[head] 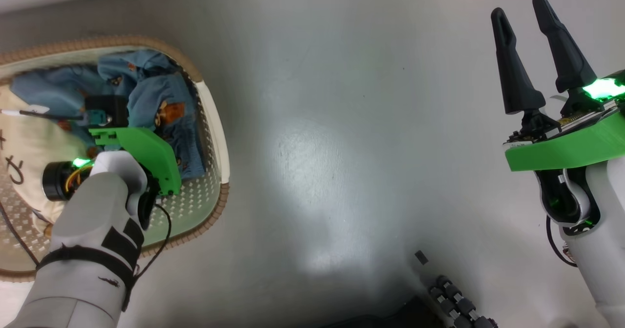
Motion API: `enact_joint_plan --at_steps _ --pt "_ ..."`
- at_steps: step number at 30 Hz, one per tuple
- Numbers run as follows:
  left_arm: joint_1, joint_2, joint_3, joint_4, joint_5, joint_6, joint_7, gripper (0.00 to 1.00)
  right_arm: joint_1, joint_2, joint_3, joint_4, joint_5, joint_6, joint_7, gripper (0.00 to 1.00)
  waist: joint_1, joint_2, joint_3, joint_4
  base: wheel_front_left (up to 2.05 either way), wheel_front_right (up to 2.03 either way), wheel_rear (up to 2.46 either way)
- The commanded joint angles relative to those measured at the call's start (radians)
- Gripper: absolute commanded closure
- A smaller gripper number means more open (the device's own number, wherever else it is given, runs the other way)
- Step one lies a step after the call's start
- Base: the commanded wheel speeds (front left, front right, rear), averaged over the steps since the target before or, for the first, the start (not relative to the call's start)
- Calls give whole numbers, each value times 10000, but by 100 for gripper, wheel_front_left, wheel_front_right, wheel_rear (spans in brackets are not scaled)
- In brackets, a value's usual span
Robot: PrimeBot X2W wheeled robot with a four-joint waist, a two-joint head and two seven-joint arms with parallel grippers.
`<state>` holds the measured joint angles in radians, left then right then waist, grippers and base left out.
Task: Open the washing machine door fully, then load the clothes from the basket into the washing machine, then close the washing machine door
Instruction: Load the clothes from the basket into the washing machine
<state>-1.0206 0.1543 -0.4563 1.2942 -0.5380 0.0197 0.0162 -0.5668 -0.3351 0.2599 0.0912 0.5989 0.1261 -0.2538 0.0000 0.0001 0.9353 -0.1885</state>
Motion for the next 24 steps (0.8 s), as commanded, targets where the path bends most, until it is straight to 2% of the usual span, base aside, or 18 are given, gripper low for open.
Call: enact_joint_plan --at_steps 1,9,24 --pt "363 264 176 -36 -160 54 -136 100 318 -54 145 -166 -43 46 -80 0 0 -1 -158 45 0 0 0" --pt "886 110 346 -36 -474 -188 -926 100 317 93 291 -10 -11 46 -80 0 0 -1 -1093 240 0 0 0" --pt "2600 -212 783 -200 -1226 -1235 -2649 100 1143 358 287 585 99 46 -80 0 0 -1 -4222 683 0 0 0"
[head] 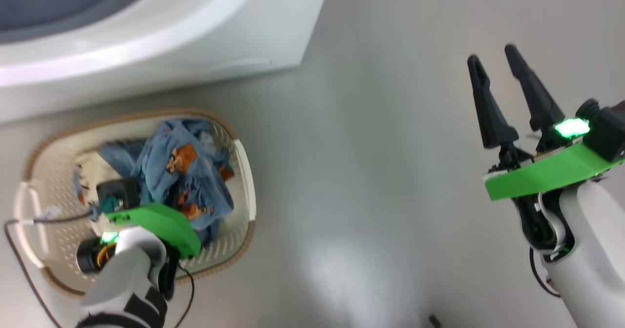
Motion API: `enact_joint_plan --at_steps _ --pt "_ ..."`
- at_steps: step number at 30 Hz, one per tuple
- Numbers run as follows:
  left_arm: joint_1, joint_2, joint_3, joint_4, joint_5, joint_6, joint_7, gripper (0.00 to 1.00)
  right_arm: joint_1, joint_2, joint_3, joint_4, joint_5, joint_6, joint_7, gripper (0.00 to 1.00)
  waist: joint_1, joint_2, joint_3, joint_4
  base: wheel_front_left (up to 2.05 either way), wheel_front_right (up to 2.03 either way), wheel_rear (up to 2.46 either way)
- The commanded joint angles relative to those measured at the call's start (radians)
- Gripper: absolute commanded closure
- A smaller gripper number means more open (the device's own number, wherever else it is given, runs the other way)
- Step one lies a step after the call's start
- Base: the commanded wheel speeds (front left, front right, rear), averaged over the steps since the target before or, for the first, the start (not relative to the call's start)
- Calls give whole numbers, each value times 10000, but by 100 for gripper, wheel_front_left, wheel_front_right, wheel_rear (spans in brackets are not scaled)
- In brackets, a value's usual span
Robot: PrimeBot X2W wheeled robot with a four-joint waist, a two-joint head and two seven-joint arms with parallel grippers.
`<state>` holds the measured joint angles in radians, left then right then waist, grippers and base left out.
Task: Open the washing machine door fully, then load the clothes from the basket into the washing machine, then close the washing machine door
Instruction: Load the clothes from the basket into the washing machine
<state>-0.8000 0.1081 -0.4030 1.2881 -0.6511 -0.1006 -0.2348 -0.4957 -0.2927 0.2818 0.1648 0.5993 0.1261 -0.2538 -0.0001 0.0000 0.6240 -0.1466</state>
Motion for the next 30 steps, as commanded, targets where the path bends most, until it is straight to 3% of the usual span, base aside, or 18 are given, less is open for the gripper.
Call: enact_joint_plan --at_steps 1,5,15,30 --pt "517 250 286 -227 -133 -77 -185 100 526 -61 46 -103 98 46 -80 0 1 0 -1340 306 0 0 0" --pt "1021 312 467 -919 -205 -194 -259 100 956 -65 -39 97 93 46 -80 0 1 0 -2251 523 0 0 0" --pt "3092 497 1678 -4361 339 -240 -268 100 2037 -74 -154 447 14 46 -80 0 1 0 -4194 998 0 0 0" --pt "6052 344 2709 -9063 1275 79 -269 100 3234 -41 -135 714 -81 46 -80 0 1 0 -6223 1178 0 0 0"
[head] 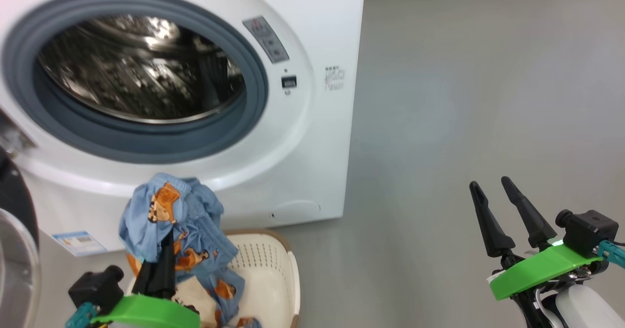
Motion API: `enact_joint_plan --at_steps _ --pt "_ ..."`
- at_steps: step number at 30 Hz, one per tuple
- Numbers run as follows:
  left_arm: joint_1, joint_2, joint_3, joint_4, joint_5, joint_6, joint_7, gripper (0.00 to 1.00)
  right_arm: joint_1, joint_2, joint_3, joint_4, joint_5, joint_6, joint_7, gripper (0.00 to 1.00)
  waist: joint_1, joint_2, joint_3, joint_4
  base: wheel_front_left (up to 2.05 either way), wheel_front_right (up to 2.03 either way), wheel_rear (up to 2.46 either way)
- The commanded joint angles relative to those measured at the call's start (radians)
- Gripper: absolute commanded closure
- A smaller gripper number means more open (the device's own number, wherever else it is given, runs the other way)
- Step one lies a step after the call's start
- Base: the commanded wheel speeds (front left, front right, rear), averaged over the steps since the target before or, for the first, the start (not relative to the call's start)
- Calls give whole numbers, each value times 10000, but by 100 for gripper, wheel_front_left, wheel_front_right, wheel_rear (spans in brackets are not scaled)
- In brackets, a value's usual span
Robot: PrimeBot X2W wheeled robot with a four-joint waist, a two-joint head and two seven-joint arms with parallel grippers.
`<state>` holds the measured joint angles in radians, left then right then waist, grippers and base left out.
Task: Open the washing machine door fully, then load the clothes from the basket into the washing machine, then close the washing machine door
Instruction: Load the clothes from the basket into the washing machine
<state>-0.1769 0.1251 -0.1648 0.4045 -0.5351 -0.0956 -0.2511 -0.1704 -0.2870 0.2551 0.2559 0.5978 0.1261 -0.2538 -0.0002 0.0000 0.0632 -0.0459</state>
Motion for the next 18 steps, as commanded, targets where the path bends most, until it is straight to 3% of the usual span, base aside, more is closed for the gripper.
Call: enact_joint_plan --at_steps 1,9,18 --pt "-46 183 312 -524 160 92 -106 100 16 -94 133 -213 -69 46 -80 0 2 0 -643 164 0 0 0" --pt "729 230 210 -2255 325 660 293 100 177 -169 14 -298 -134 46 -80 0 2 0 -737 159 0 0 0" --pt "980 327 190 -2886 355 907 483 100 209 -202 -170 -294 -285 46 -80 0 2 0 -735 151 0 0 0"
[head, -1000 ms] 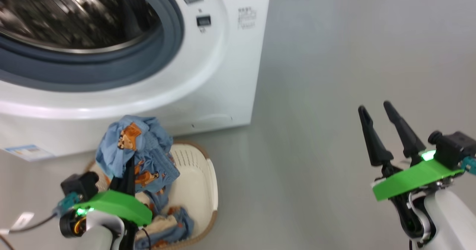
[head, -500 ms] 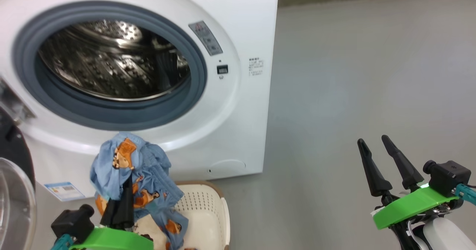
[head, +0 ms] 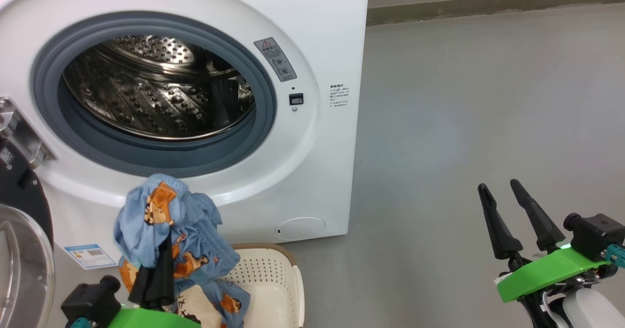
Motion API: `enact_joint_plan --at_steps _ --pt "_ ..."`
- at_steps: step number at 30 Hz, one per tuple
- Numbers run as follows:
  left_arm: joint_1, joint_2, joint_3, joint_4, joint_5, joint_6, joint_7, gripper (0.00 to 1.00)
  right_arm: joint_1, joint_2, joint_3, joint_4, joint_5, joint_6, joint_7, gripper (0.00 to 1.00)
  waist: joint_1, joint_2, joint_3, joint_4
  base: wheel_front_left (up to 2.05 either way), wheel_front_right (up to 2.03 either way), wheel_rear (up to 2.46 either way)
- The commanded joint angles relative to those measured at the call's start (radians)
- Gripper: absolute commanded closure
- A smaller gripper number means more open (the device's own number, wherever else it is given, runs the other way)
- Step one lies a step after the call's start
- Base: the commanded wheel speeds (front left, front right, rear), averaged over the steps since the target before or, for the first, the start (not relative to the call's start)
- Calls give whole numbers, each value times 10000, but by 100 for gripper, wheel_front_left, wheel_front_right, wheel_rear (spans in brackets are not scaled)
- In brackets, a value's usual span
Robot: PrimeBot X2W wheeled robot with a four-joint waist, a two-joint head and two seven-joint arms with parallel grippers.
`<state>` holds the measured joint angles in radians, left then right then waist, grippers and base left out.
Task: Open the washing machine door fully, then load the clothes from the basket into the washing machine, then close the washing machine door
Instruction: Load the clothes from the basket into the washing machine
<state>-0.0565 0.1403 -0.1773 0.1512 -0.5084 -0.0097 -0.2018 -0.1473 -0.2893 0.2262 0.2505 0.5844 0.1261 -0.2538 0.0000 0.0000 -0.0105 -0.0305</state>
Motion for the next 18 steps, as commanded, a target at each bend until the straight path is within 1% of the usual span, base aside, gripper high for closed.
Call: enact_joint_plan --at_steps 1,10,16,18 --pt "-233 181 301 -369 102 66 -3 100 -33 -181 110 -229 -175 46 -80 0 0 0 1 -6 0 0 0" --pt "-530 219 227 -392 194 126 -61 100 -89 -287 52 -127 -391 46 -80 0 0 0 71 -5 0 0 0" --pt "-1419 308 148 20 310 18 -71 100 -89 -346 64 -124 -437 46 -80 0 0 0 296 30 0 0 0" --pt "-1965 343 166 391 336 -25 -89 100 -159 -395 120 -158 -418 46 -80 0 0 0 497 -21 0 0 0"
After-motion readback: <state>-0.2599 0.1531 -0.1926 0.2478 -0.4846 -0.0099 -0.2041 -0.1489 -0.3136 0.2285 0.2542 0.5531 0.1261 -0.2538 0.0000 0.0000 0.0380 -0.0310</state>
